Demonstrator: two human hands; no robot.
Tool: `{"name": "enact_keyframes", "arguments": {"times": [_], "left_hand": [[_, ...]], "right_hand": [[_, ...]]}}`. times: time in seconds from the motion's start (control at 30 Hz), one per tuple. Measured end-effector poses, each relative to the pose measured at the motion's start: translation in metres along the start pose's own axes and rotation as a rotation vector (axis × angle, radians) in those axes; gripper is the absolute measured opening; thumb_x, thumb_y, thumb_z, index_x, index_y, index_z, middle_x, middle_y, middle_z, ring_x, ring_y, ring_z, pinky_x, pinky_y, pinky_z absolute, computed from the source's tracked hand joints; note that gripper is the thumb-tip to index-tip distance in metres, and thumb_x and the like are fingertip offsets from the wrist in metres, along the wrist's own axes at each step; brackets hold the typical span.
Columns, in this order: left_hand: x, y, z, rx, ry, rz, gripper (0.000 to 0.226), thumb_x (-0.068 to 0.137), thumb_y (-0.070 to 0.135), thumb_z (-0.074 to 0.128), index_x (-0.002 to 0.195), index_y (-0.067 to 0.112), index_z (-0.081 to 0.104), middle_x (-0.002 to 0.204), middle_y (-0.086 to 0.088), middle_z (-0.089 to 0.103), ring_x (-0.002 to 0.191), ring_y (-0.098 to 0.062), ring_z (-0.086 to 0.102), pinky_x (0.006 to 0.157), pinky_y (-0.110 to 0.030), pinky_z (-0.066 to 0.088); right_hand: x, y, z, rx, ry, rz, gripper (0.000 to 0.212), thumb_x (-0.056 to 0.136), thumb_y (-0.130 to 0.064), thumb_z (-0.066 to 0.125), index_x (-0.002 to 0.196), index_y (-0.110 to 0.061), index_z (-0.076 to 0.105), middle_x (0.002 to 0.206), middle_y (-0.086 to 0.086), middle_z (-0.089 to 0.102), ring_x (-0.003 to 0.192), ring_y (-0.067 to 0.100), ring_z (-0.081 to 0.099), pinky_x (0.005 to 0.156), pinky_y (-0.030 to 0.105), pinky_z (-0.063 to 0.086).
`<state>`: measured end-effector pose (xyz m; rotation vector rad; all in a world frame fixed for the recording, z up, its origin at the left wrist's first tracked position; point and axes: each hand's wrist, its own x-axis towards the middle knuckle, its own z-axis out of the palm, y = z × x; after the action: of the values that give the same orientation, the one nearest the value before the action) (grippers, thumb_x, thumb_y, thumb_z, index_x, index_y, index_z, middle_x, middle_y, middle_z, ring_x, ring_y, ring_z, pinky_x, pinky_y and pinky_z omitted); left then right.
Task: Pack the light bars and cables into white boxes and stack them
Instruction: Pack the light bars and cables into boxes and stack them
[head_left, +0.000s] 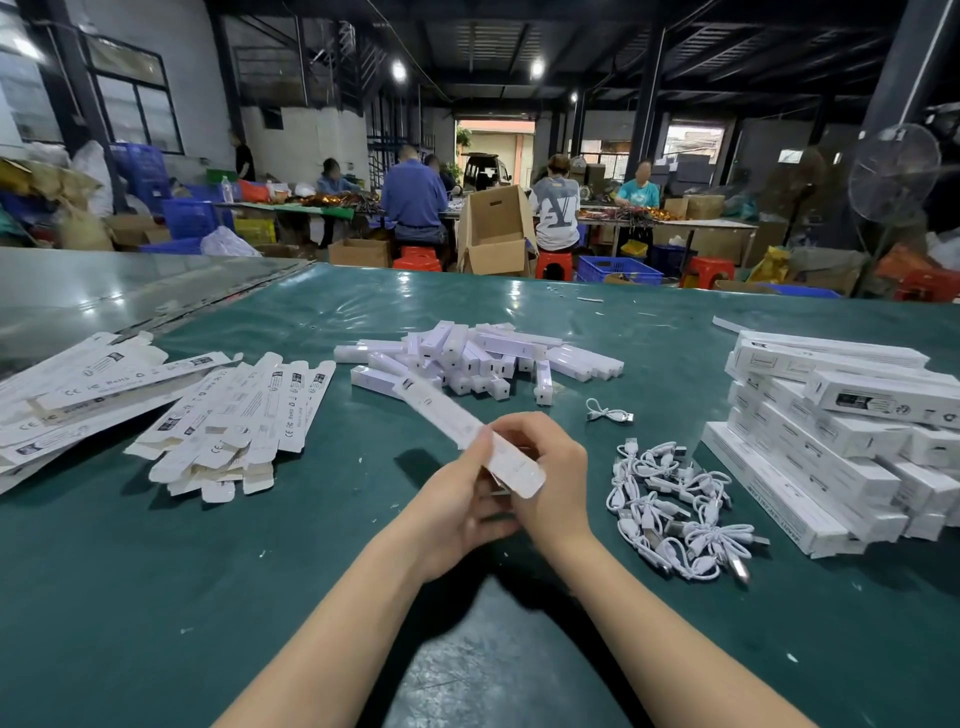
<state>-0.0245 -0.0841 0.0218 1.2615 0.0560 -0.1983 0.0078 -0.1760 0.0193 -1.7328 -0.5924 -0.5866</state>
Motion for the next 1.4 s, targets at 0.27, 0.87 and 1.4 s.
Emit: {"name": "enact_keyframes", "arguments": {"times": [0.27, 0.87, 1.4], "left_hand": [[0.002, 0.021, -0.032, -0.766, 0.409, 0.135, 0.033, 0.096, 0.038, 0.046, 0.088, 0.007, 0.050, 0.074, -0.008, 0.064, 0.067, -0.019, 0.061, 0.045, -0.031, 0.055], [-0.003, 0.021, -0.032, -0.903, 0.472, 0.107, 0.014, 0.087, 0.015, 0.064, 0.085, 0.006, 0.055, 0.054, -0.011, 0.066, 0.054, -0.022, 0.067, 0.047, -0.034, 0.056], [-0.003, 0.020, -0.035, -0.971, 0.301, 0.101, 0.034, 0.083, 0.045, 0.061, 0.073, 0.012, 0.059, 0.053, 0.002, 0.060, 0.042, -0.009, 0.058, 0.037, -0.016, 0.046]], "right_hand": [[-0.005, 0.000, 0.007, 0.149, -0.203, 0.093, 0.029, 0.070, 0.012, 0.063, 0.069, -0.018, 0.064, 0.063, -0.008, 0.057, 0.054, -0.001, 0.048, 0.053, 0.014, 0.039], [0.034, 0.017, -0.052, -1.183, -0.348, 0.303, 0.031, 0.085, -0.006, 0.042, 0.112, -0.011, 0.057, 0.120, 0.011, 0.050, 0.109, 0.030, 0.051, 0.086, 0.034, 0.036], [0.033, 0.025, -0.046, -0.836, -0.603, 0.272, 0.019, 0.086, -0.010, 0.056, 0.097, -0.013, 0.070, 0.102, 0.011, 0.058, 0.099, 0.027, 0.056, 0.070, 0.023, 0.033]]}}
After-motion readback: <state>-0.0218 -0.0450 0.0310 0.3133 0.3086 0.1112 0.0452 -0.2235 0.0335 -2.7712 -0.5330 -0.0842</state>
